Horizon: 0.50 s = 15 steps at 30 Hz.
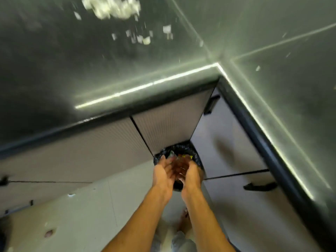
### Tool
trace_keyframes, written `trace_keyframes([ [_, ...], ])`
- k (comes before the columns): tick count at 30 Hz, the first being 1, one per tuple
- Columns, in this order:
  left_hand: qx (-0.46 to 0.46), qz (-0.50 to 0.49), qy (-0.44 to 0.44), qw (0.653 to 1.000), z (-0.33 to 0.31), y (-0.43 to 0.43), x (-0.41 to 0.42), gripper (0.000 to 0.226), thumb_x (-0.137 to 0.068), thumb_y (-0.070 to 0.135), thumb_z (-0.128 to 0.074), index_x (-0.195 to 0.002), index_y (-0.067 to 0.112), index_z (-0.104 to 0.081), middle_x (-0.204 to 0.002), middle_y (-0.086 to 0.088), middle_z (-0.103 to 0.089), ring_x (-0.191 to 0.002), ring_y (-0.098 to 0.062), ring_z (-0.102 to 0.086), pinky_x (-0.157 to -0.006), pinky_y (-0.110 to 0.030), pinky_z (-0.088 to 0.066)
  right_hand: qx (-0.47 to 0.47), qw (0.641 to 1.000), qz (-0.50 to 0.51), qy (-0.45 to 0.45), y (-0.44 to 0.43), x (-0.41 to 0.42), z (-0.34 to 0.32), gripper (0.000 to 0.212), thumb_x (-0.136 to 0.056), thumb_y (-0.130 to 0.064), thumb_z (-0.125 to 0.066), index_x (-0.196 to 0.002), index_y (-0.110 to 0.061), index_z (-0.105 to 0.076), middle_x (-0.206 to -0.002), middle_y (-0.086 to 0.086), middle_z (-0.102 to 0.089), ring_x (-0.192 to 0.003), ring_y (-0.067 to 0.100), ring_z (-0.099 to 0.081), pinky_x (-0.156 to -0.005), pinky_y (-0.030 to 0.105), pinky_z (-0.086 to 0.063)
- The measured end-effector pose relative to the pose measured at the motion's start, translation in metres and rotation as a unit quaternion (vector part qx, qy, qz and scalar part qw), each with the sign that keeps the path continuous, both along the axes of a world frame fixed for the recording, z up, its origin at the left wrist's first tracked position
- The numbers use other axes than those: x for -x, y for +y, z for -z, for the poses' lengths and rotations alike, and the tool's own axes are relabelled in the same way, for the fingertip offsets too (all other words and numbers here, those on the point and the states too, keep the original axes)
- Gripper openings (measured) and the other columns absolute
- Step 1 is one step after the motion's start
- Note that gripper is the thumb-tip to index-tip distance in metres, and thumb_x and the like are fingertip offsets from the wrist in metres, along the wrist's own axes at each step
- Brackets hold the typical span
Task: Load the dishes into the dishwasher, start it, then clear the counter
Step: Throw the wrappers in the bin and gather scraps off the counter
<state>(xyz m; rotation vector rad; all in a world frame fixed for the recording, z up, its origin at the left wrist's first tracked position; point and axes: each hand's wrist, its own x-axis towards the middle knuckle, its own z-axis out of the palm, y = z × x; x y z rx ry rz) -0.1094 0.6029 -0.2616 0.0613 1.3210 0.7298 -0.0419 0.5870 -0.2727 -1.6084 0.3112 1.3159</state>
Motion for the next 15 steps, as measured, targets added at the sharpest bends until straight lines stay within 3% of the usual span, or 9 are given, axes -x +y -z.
trace_keyframes([
  [2,-0.024,0.007,0.007,1.000,-0.057,0.004,0.003,0.041,-0.101,0.032,-0.040,-0.103,-0.001,-0.065,-0.093,-0.018,-0.067,-0.079,-0.026,-0.061,-0.072,-0.033,-0.049,-0.020,0.998,-0.035,-0.047,0.006,0.003,-0.054,0.017,-0.087,-0.017,-0.063,-0.080,-0.004,-0.071,-0.071,0.011,-0.070,-0.055,0.020,-0.059,-0.052,0.029,-0.043],
  [5,-0.071,0.014,0.019,0.997,-0.138,0.015,0.004,0.032,-0.098,0.026,-0.045,-0.097,0.002,-0.066,-0.083,-0.014,-0.064,-0.066,-0.021,-0.056,-0.060,-0.029,-0.045,-0.077,0.988,-0.090,-0.096,0.017,0.004,-0.135,0.010,-0.086,-0.006,-0.060,-0.083,-0.002,-0.068,-0.061,0.007,-0.067,-0.045,0.014,-0.055,-0.043,0.024,-0.041],
  [9,-0.162,0.005,0.046,0.986,-0.217,0.042,0.008,0.024,-0.096,0.024,-0.049,-0.090,0.006,-0.065,-0.070,-0.008,-0.064,-0.057,-0.018,-0.055,-0.049,-0.025,-0.045,-0.171,0.951,-0.188,-0.173,0.051,0.001,-0.212,0.012,-0.086,-0.001,-0.058,-0.081,-0.004,-0.068,-0.067,0.012,-0.066,-0.046,0.015,-0.054,-0.042,0.025,-0.044],
  [15,-0.242,0.010,0.078,0.967,-0.273,0.090,0.028,0.021,-0.089,0.023,-0.057,-0.097,0.007,-0.068,-0.081,-0.010,-0.069,-0.074,-0.025,-0.065,-0.073,-0.041,-0.057,-0.246,0.902,-0.272,-0.227,0.109,-0.010,-0.260,0.006,-0.088,-0.005,-0.060,-0.089,-0.009,-0.065,-0.073,0.013,-0.067,-0.053,0.020,-0.059,-0.048,0.029,-0.050],
])
